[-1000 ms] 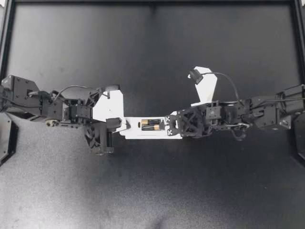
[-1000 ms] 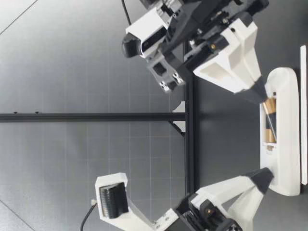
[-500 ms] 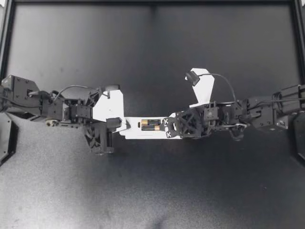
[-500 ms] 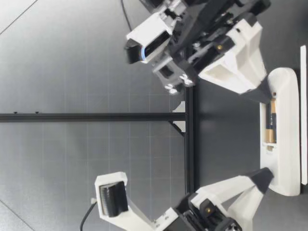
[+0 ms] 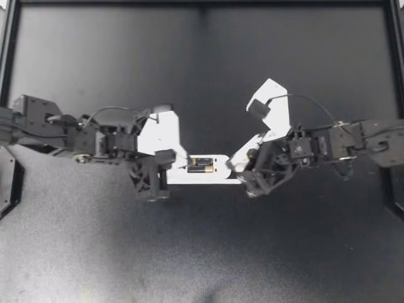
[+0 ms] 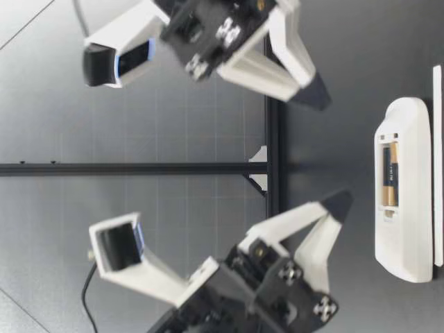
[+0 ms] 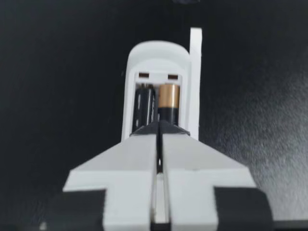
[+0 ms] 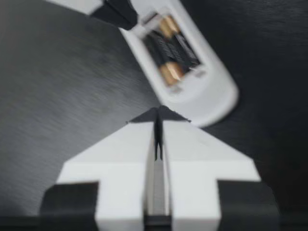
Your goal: Place the battery into the slot of the remote controller.
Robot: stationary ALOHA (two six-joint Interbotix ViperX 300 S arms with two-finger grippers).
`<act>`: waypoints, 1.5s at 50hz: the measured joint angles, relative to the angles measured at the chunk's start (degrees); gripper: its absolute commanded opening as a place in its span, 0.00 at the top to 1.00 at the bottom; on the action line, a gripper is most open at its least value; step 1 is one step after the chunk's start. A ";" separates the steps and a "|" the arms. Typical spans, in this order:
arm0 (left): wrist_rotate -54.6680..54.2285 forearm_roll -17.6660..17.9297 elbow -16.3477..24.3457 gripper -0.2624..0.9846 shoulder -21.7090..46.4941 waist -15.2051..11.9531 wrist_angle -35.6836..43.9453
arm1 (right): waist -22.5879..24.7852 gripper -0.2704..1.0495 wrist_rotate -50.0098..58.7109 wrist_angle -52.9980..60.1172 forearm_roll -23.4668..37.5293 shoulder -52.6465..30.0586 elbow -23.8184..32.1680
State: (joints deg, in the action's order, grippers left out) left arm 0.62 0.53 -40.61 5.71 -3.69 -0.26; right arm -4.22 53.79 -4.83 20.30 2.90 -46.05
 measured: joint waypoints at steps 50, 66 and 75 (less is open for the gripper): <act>-0.79 0.26 5.54 0.90 8.17 0.18 -1.05 | -0.09 0.87 -2.81 -4.04 4.13 0.35 -0.09; -0.88 0.18 2.29 0.90 -0.35 0.88 -1.49 | -0.09 0.87 -2.90 -3.78 9.40 1.67 1.76; -0.88 0.18 0.26 0.90 -4.66 0.97 -1.41 | -0.09 0.87 -3.96 -3.08 13.80 1.76 3.34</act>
State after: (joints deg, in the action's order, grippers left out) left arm -0.26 0.70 -40.34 1.05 -2.72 -1.67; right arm -4.31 49.83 -7.91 34.10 4.66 -42.71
